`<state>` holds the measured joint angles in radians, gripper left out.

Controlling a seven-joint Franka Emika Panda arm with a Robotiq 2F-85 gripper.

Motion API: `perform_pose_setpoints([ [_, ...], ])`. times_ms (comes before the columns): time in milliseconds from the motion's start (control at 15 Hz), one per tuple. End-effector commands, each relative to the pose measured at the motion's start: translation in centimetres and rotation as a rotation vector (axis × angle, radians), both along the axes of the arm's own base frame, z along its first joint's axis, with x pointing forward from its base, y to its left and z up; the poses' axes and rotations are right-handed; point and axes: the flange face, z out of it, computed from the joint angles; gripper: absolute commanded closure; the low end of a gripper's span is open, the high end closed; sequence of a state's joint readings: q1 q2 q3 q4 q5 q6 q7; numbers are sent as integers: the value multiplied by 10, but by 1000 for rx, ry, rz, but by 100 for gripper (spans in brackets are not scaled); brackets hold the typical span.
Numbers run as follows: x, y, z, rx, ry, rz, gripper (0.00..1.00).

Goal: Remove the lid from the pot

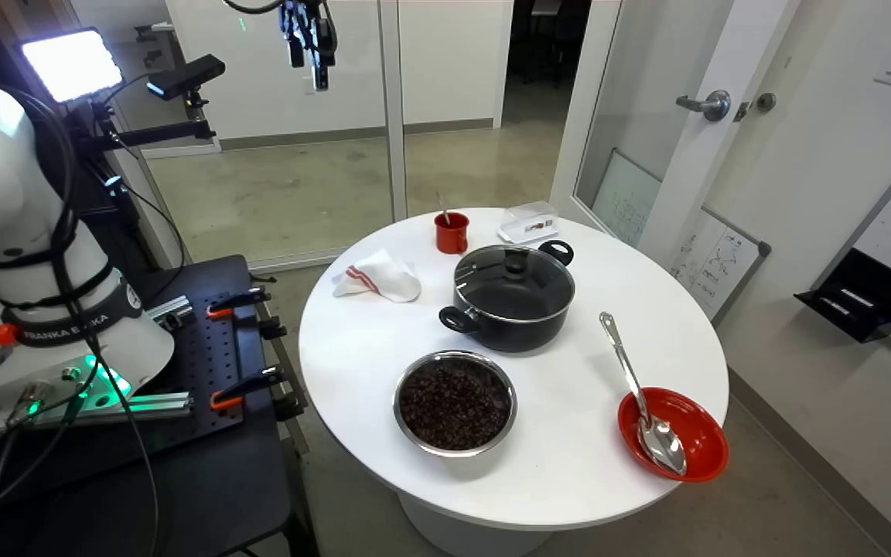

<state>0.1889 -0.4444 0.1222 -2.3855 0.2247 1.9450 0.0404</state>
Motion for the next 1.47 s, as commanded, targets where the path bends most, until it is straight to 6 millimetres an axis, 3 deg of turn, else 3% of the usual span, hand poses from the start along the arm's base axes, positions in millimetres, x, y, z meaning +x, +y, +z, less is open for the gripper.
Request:
perform_pose_setpoints([
  [0,41,-4,4,-5,-178,-100,0],
  [267,85,-24,-14,-137,-374,-131,0],
  [533,115,-60,-64,-316,-403,-216,0],
  [800,141,-89,-118,-252,-246,-413,0],
  [1067,169,-111,-146,-98,-254,-556,0],
  [1400,187,-147,-193,-134,-249,-615,0],
])
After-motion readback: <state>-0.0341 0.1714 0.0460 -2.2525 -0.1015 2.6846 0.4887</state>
